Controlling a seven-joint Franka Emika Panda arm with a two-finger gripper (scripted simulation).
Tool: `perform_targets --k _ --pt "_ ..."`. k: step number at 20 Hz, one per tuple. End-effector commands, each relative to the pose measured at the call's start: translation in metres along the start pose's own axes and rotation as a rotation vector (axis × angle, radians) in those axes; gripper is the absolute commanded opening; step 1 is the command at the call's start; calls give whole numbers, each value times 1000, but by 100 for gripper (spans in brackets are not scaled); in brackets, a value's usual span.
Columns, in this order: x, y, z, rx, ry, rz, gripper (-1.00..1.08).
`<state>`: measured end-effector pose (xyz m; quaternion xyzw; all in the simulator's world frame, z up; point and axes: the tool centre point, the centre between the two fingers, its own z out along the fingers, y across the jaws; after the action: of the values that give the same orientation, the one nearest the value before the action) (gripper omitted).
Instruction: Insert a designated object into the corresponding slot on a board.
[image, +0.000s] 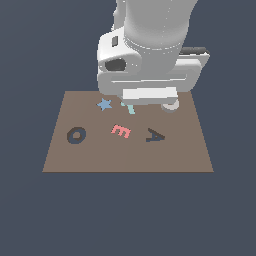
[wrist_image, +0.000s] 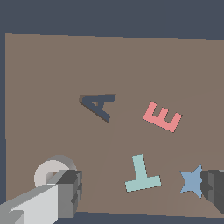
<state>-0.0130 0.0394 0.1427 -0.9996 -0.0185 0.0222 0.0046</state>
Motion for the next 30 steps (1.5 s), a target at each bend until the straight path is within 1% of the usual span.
perform_targets --k 1,8,15,20,30 --pt "0 0 0 0 0 0 100" --pt "-5 -5 5 0 2 26 100" --pt "-18 -19 19 0 9 102 100" --pt "-30 -36 34 1 17 185 100" --pt "-52 -79 71 1 34 376 100"
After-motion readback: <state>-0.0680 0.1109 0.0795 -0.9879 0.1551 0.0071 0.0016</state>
